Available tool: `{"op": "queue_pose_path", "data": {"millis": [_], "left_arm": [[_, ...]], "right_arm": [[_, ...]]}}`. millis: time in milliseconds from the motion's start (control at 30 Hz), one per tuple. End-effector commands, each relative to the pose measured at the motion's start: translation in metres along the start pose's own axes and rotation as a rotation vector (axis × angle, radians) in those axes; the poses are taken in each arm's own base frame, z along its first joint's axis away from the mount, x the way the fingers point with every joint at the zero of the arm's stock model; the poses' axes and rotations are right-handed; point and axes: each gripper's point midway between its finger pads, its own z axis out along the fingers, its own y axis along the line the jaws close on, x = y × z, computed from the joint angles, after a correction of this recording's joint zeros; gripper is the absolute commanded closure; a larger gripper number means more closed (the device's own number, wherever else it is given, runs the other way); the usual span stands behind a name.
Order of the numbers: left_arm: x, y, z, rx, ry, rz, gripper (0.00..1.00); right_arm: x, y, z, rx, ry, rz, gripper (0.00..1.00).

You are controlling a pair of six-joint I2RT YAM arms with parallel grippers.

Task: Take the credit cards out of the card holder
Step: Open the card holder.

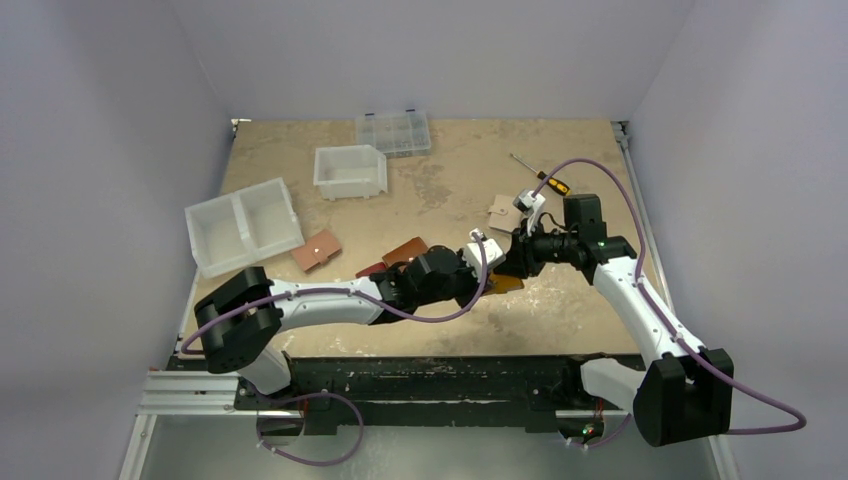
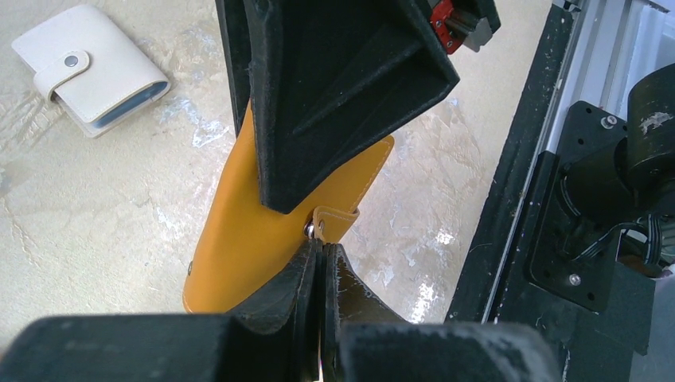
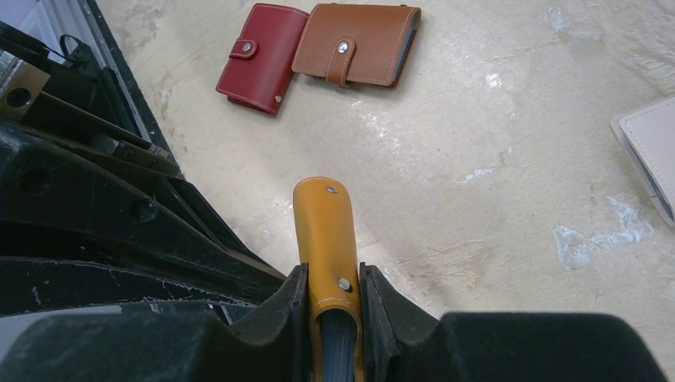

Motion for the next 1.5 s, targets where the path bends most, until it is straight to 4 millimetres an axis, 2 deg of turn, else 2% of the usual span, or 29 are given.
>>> {"op": "queue_pose_path", "data": {"millis": [0,233,367,433,567,800,933,1167,1467], "left_arm": [[-0.012,-0.036,-0.004,0.127,-0.052,0.011,1.00],[-0.016,-0.005,-0.007,-0.045,-0.085,-0.009,0.99],[-0.022,-0.003,-0.007,-0.044,-0.088,-0.016,0.80],[-0.024,-0.004,-0.006,-0.039,-0.087,-0.017,0.74],[-0.026,-0.004,-0.007,-0.038,-0.080,-0.017,0.66],[-0.038,0.005,-0.008,-0.050,-0.087,-0.035,0.59],[-0.043,0.012,-0.009,-0.042,-0.095,-0.065,0.58],[-0.052,0.009,-0.011,0.034,-0.116,-0.095,0.58],[-0.058,-0.001,-0.004,0.098,-0.130,-0.130,0.62]], "right_arm": [[-0.037,-0.001,-0.004,-0.001,-0.099,-0.082,1.00],[-0.036,0.003,-0.004,-0.019,-0.098,-0.090,1.00],[-0.036,0.004,-0.005,-0.021,-0.099,-0.092,1.00],[-0.036,0.004,-0.005,-0.021,-0.099,-0.094,1.00],[-0.036,0.005,-0.005,-0.025,-0.100,-0.097,1.00],[-0.036,0.006,-0.005,-0.030,-0.100,-0.101,1.00],[-0.036,0.006,-0.005,-0.030,-0.099,-0.102,1.00],[-0.036,0.006,-0.005,-0.032,-0.098,-0.102,1.00],[-0.036,0.006,-0.005,-0.032,-0.098,-0.102,1.00]]}}
